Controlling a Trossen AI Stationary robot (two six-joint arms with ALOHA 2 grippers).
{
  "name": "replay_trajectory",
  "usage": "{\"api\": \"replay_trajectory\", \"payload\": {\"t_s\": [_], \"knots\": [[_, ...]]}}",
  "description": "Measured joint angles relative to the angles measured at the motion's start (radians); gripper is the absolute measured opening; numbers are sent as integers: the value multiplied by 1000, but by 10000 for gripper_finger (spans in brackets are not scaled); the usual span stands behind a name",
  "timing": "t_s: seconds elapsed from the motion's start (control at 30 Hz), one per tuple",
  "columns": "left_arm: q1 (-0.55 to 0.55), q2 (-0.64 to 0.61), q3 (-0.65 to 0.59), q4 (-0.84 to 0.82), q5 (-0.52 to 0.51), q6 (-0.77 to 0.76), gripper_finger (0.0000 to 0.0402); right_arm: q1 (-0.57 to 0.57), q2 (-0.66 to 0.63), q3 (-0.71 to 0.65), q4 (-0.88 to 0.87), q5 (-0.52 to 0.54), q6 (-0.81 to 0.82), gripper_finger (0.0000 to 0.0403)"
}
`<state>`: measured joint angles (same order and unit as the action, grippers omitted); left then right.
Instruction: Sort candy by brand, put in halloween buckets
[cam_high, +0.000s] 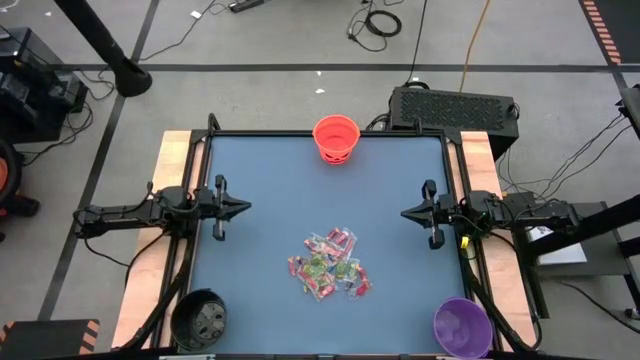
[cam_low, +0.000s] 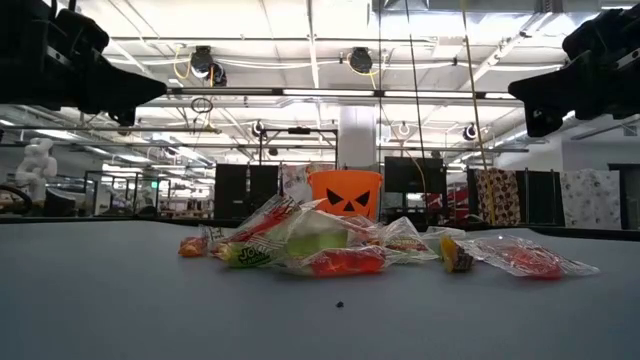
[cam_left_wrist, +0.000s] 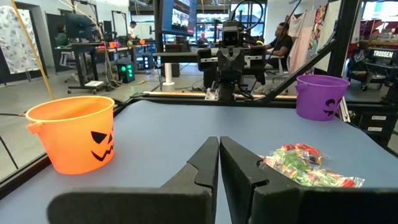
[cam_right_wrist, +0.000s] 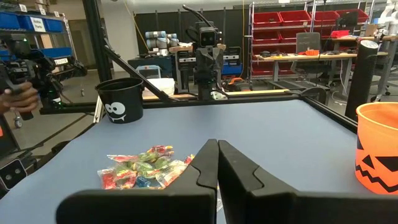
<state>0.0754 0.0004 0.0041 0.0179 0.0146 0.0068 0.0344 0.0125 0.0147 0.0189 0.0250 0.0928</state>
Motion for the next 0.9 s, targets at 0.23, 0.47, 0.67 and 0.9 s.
{"api": "replay_trajectory", "payload": {"t_s": [0.23,0.47,0.67,0.9], "knots": [[0,0,0,1,0,0,25,0,0,0,0,2,-4,0],[0,3,26,13,-15,0,25,0,0,-1,8,9,-31,0],[0,41,231,-72,2,0,13,0,0,-1,9,6,-32,0],[0,254,712,-380,-6,-27,6,0,0,-1,13,4,-33,0]]}}
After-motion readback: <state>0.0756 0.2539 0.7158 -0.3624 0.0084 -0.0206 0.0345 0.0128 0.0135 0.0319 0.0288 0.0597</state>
